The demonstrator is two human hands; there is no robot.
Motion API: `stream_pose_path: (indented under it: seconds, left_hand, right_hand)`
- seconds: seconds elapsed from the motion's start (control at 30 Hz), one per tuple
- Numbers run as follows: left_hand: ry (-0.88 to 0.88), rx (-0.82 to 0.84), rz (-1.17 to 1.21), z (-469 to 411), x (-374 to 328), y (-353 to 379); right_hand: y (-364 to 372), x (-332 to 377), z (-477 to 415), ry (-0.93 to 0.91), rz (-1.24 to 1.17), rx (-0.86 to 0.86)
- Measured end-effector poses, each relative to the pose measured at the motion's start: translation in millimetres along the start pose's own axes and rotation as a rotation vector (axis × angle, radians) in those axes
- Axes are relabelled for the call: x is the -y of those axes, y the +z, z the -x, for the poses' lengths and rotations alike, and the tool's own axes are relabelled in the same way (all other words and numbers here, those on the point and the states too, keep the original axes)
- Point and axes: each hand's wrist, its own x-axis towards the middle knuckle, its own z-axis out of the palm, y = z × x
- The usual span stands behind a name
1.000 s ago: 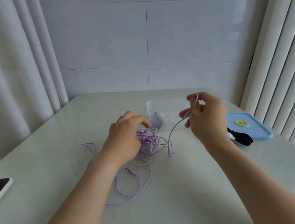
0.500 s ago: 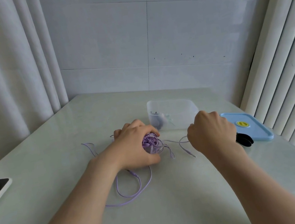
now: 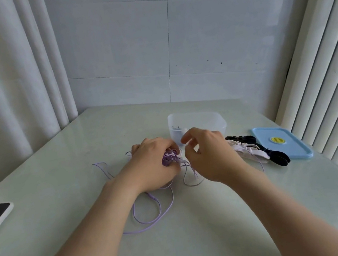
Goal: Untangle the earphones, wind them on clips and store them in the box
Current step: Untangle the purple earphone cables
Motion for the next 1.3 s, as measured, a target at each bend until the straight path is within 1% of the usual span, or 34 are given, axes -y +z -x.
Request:
stream_pose_path:
  seconds: [0.07,0.17,0.2,0.4,0.57,0.73,0.8,0.87,0.93,1.03,1.1,1.2,1.3]
  left_hand:
    - [-0.001,-0.051,0.023,-2,2,-1]
    - [0.003,-0.105,0.073,-3,4,0]
    - [0.005,-0.116,0.079,-3,4,0]
    - [0.017,-0.187,0.121,-3,6,0]
    - [0.031,-0.239,0.123,-5,13,2]
    - [-0.089,-0.161,0.135,-5,9,-6]
    - [-0.170,-0.133,0.209,-4,3,-11]
    - [-0.193,-0.144,0.233,-3,2,-13]
    - [-0.170,-0.132,0.227,-2,3,-13]
    - [-0.093,-0.056,0.166,-2,0,-10]
    - [-0.063,-0.041,0.145,-1,-3,-9]
    - [-0.050,-0.125,0.138,-2,-1,-7]
    - [-0.067,-0.304,0.223,-7,4,-7]
  right_hand:
    - [-3,-5,0,0.034,0.037,0.034]
    - [-3,-7,0,0.074,-0.058,0.157]
    - [-1,-7,0,0.071,-0.053,0.183]
    - [3,-15,-2,0.101,0.008,0.226]
    - [5,-24,-6,0.093,0.101,0.131]
    - [7,-29,-7,0.134,0.232,0.005]
    - [5,-31,-8,0.136,0.215,-0.035]
    - [5,-31,-9,0.133,0.153,-0.053]
    - [7,-29,-11,0.113,0.103,-0.082]
    - [6,-27,-11,0.072,0.047,-0.125]
    - [3,-25,-11,0.057,0.007,-0.136]
    - [3,-22,-11,0.050,-0.043,-0.141]
    - [2,-22,-12,0.070,-0.104,-0.168]
